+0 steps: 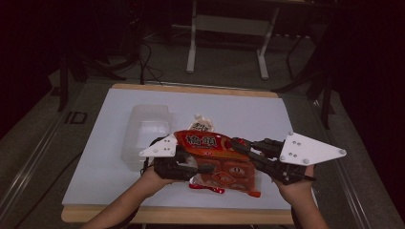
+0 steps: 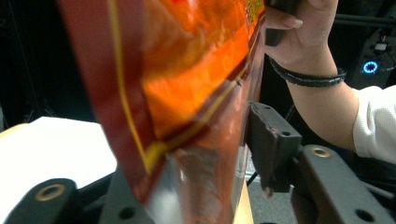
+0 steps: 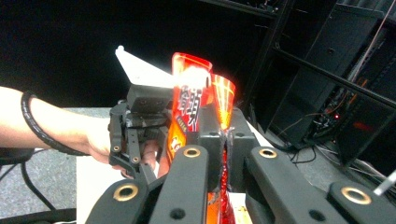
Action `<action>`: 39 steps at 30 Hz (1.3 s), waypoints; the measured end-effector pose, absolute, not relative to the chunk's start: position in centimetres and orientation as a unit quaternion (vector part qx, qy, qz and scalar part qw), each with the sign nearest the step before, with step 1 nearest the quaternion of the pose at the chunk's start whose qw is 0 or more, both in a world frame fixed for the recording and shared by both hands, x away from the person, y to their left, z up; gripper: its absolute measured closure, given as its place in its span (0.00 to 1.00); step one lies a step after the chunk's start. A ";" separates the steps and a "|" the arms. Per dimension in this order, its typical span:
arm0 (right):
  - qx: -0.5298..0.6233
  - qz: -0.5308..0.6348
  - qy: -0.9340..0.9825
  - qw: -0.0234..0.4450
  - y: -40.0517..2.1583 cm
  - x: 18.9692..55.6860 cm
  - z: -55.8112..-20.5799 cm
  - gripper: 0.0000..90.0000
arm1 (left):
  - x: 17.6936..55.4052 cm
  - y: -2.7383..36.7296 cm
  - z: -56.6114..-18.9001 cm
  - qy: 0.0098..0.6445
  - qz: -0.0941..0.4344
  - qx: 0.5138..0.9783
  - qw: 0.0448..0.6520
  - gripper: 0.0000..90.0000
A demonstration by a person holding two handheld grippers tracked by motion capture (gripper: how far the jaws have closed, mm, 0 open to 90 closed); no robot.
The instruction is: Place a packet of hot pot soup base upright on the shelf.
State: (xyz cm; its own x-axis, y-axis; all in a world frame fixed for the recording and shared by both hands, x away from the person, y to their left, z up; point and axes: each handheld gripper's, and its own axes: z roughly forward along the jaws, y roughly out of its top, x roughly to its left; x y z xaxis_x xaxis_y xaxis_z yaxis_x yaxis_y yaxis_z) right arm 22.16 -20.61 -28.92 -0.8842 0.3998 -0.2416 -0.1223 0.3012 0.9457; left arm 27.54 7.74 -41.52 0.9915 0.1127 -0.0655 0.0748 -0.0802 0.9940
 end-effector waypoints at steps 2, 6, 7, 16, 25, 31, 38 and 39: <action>0.093 0.584 0.774 0.224 -20.8 22.3 -29.0 0.98 | 27.3 7.6 -41.6 0.052 0.025 0.733 0.677 0.75; 0.099 0.591 0.770 0.218 -21.4 22.6 -29.0 0.98 | 27.0 7.2 -41.4 0.044 0.035 0.737 0.674 0.79; 0.100 0.591 0.770 0.216 -21.5 22.6 -29.0 0.98 | 27.1 7.2 -41.3 0.046 0.029 0.739 0.672 0.79; 0.118 0.598 0.764 0.212 -22.1 23.4 -29.2 0.97 | 26.7 7.1 -40.2 0.081 0.042 0.751 0.654 0.79; 0.141 0.617 0.738 0.235 -22.7 23.7 -28.8 0.72 | 27.0 7.5 -38.9 0.100 0.081 0.754 0.644 0.80; 0.167 0.626 0.718 0.255 -24.0 23.7 -28.6 0.55 | 27.9 8.8 -38.3 0.129 0.102 0.744 0.648 0.80; 0.197 0.624 0.711 0.258 -24.7 24.1 -29.8 0.36 | 28.9 10.6 -37.0 0.151 0.126 0.723 0.663 0.80; 0.201 0.625 0.710 0.256 -24.8 24.3 -29.9 0.32 | 29.0 10.9 -36.7 0.155 0.134 0.720 0.663 0.80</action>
